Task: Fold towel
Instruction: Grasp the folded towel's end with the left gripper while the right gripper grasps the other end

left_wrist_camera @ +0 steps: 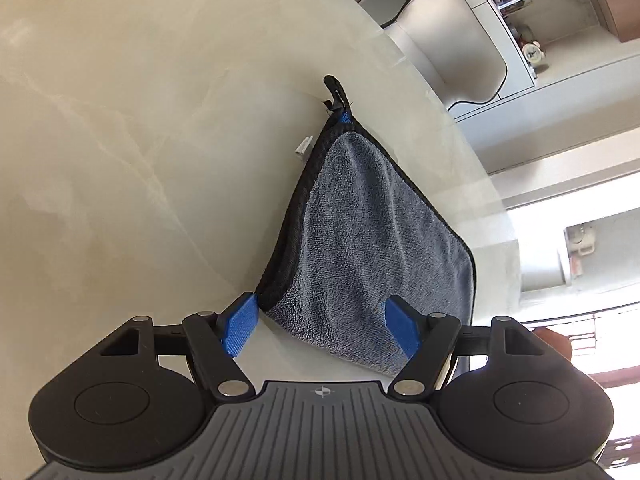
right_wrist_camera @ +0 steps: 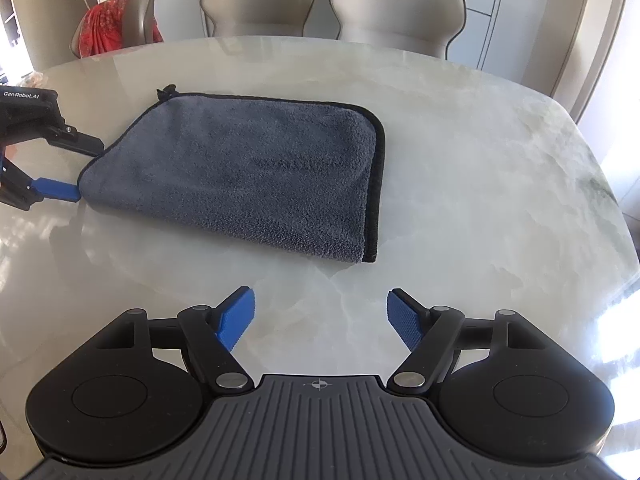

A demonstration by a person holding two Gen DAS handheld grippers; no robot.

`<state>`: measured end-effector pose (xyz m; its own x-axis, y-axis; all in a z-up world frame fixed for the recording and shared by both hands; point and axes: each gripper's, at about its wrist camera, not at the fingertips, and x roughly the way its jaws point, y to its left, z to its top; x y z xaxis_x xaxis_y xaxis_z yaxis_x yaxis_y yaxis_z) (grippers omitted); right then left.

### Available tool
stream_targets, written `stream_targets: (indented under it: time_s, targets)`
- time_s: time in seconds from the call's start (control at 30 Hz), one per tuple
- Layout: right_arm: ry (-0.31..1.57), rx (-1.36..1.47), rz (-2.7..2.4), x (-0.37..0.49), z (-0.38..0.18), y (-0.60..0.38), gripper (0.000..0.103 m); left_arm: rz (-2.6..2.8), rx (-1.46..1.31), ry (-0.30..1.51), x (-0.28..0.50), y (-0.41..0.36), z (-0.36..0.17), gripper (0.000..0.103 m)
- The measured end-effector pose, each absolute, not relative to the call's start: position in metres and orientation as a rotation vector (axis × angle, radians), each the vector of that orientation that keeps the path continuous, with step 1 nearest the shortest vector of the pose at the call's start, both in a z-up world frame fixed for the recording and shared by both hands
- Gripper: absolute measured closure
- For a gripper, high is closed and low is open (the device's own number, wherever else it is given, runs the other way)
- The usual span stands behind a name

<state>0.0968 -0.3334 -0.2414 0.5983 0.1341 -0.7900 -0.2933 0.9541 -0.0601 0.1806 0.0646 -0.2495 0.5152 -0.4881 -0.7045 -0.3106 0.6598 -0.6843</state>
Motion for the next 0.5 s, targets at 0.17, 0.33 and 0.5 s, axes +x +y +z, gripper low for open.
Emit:
stream_targets:
  time_s: [0.17,0.33,0.5]
  targets:
    - [0.891,-0.194,0.259,0.096,-0.240,-0.331,0.028,-0.110,-0.884,1.071,0.182,0.061,-0.250,0.053]
    - [0.883,-0.203,0.272,0.095,-0.238,-0.326,0.027,-0.139,-0.922,1.015,0.181,0.054,-0.253,0.088]
    - [0.872,-0.202,0.276,0.096,-0.235,-0.327,0.027,-0.160,-0.876,0.942,0.185,0.044,-0.236,0.093]
